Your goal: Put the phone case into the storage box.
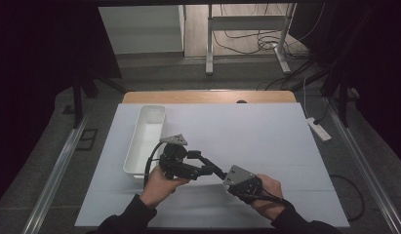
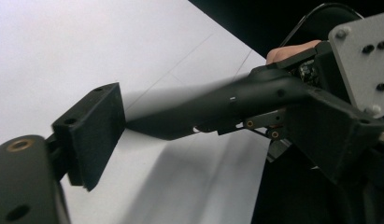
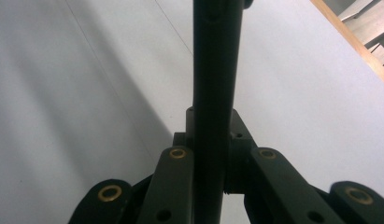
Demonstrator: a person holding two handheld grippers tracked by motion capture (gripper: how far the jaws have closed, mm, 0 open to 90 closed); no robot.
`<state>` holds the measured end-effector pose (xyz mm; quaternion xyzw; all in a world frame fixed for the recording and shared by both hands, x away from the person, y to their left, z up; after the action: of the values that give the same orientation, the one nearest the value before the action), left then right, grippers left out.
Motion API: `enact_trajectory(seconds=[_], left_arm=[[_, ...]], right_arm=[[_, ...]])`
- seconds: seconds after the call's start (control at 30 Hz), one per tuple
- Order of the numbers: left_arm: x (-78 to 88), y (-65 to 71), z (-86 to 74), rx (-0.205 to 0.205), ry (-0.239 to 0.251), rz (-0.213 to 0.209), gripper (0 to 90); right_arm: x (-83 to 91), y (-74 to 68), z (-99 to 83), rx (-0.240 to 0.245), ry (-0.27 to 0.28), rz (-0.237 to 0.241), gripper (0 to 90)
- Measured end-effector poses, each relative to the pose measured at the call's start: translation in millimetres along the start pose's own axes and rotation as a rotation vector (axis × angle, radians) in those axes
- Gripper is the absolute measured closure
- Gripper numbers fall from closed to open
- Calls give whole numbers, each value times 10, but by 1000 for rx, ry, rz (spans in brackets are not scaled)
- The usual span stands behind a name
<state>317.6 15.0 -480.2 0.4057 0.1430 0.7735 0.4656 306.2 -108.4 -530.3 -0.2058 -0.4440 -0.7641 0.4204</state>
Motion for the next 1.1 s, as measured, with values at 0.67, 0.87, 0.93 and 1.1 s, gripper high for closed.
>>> enact_trajectory(seconds=[0.67, 0.87, 0.93, 1.1], left_arm=[[160, -51, -59, -141, -6, 93, 16], [230, -35, -68, -177, 23, 67, 8], [242, -35, -79, -180, 28, 54, 3], [263, -44, -98, -191, 36, 45, 0]], right_arm=[[111, 22, -67, -111, 58, 164, 848], [179, 12, -48, -146, 112, 229, 848], [194, 11, -47, -159, 128, 247, 848], [237, 4, -51, -176, 167, 302, 848]])
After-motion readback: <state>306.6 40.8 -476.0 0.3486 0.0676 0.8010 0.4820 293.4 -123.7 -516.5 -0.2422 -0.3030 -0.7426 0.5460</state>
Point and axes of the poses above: each handheld gripper's, and its own axes: x roughly backward along the jaws, z roughly out of its top, y roughly to its right, the point moved 9 cm from there along -x, roughly forward along the jaws, and after that the axes turned 15 degrees about x, right-handed, at the moved point
